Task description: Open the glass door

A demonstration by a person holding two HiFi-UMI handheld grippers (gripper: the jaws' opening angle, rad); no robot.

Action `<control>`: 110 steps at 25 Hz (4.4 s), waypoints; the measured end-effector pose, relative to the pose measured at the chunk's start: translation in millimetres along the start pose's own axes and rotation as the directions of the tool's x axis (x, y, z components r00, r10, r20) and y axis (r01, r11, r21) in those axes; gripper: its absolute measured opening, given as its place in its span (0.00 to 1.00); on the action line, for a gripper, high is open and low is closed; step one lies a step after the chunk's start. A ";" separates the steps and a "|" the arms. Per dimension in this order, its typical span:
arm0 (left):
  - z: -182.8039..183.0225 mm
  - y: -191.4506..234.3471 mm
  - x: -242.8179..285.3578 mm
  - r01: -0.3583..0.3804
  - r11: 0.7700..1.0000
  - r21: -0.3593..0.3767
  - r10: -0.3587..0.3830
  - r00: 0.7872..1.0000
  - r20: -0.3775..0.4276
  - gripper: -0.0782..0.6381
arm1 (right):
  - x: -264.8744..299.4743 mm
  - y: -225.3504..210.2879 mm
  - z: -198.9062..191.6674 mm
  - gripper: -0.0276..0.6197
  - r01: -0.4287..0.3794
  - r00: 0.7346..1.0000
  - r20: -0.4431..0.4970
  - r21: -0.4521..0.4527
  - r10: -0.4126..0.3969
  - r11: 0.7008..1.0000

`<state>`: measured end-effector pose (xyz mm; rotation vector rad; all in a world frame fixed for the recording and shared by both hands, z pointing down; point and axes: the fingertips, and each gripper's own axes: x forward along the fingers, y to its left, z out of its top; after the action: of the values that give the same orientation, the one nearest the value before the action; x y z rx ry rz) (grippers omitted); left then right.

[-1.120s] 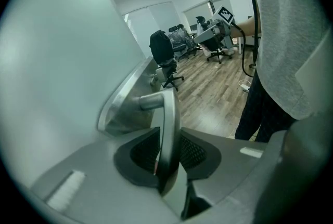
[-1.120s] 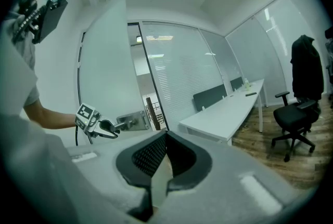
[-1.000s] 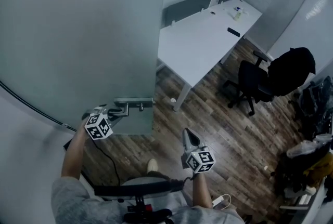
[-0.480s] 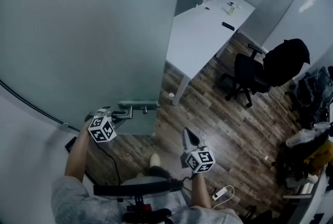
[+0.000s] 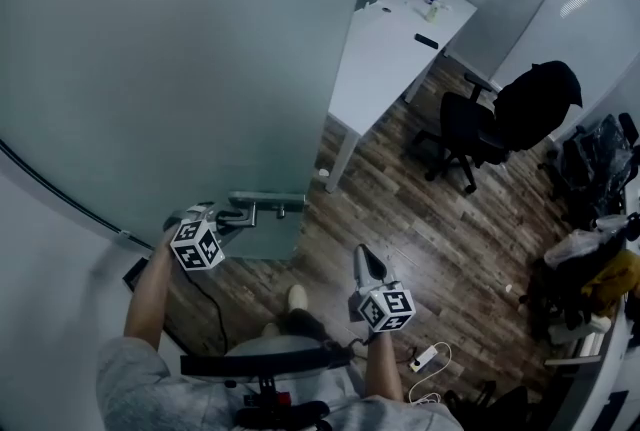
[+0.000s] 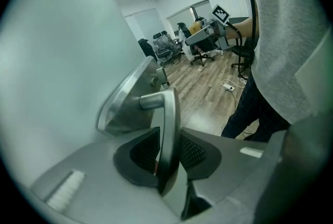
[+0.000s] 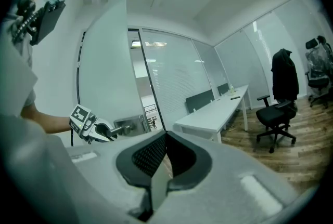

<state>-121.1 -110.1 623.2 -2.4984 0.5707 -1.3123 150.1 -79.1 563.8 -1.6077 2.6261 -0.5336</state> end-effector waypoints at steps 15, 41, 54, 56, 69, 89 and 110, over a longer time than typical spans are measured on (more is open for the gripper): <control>4.1 -54.7 -22.5 0.052 0.996 0.070 -0.054 0.998 0.027 0.22 | -53.3 39.4 -15.8 0.05 0.034 0.999 0.029 -0.007 -0.034 0.999; 6.0 -114.8 -55.1 0.077 0.986 0.149 -0.086 0.995 0.055 0.23 | -122.9 79.9 -37.7 0.05 0.106 0.993 0.047 -0.004 -0.106 0.994; -0.4 -145.7 -76.4 0.094 0.980 0.178 -0.104 0.993 0.049 0.24 | -157.4 101.6 -53.0 0.05 0.119 0.992 0.050 0.011 -0.119 0.993; -1.3 -151.2 -77.9 0.093 0.978 0.185 -0.104 0.993 0.049 0.24 | -161.3 103.8 -56.5 0.05 0.120 0.992 0.047 0.007 -0.120 0.993; -2.6 -190.1 -102.6 0.124 0.967 0.221 -0.140 0.989 0.054 0.24 | -179.3 131.6 -57.3 0.05 0.113 0.992 0.058 -0.006 -0.112 0.994; -13.4 -228.2 -129.8 0.160 0.957 0.241 -0.173 0.984 0.034 0.26 | -187.7 130.8 -61.2 0.05 0.121 0.991 0.057 -0.006 -0.121 0.993; -14.6 -229.0 -131.9 0.140 0.934 0.327 -0.134 0.990 -0.042 0.31 | -179.0 133.9 -63.3 0.05 0.105 0.994 0.034 -0.009 -0.104 0.994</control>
<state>-150.7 152.9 627.9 -2.2830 0.1614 -1.3536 106.9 149.0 554.9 -1.7490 2.5362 -0.4925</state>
